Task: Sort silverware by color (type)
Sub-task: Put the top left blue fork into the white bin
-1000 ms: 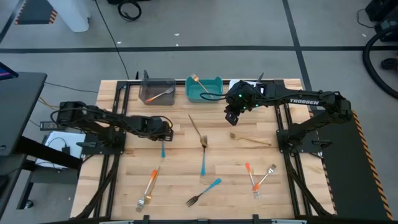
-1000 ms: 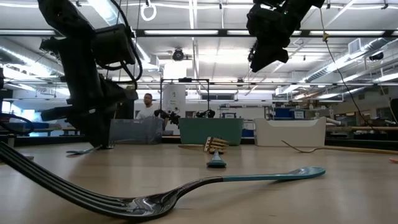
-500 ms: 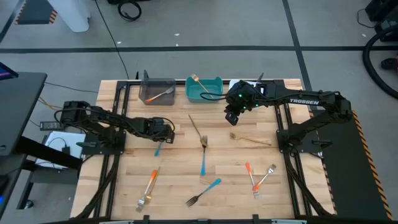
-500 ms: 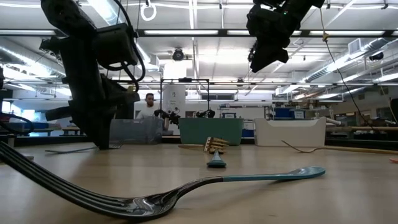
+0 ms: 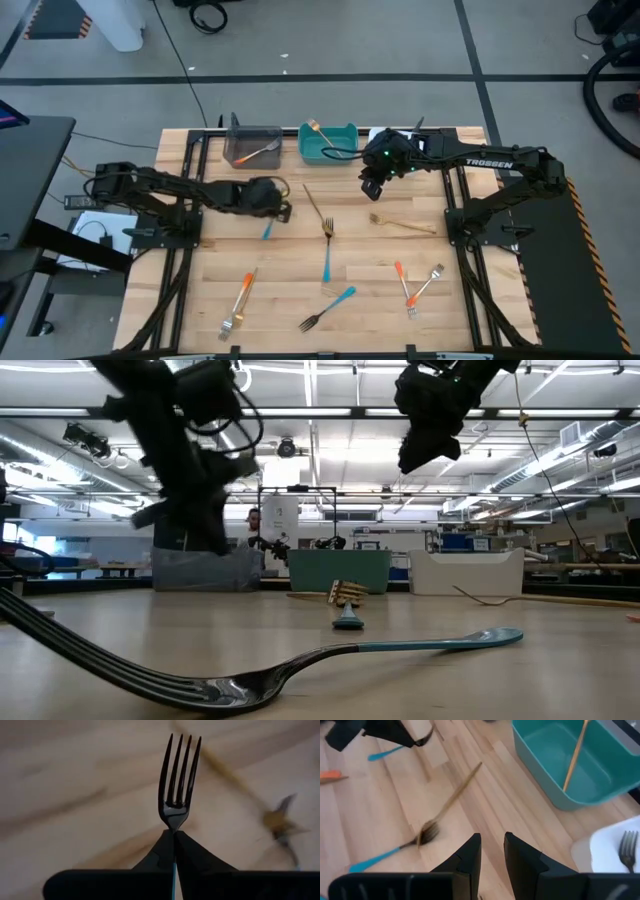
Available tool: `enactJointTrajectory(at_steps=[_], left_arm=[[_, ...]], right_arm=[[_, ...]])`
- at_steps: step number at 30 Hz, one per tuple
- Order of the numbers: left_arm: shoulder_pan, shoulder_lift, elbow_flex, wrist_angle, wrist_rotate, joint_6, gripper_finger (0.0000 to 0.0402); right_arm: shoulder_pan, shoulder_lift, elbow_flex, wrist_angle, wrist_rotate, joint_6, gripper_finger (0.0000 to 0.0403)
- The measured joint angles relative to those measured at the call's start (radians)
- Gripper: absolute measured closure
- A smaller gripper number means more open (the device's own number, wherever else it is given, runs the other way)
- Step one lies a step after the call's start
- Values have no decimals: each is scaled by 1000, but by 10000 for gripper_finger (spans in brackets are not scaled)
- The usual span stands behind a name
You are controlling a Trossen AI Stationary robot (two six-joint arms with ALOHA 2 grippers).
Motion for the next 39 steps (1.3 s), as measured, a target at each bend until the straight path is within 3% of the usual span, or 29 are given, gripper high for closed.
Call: enactJointTrajectory(at_steps=[6,16,24,29,39], left_arm=[[39,3,155,146,-61,203,392],[105,3,304,329,-75,475,392],[110,9,306,500,-70,555,392],[110,20,306,527,-71,561,392],[119,43,305,554,-64,570,392]], right_arm=[[2,0,0,111,-79,-33,312],[6,0,0,349,-65,-97,302],[-2,2,0,560,89,-133,278],[-18,2,0,663,92,-84,276],[-21,22,0,679,59,-1,276]])
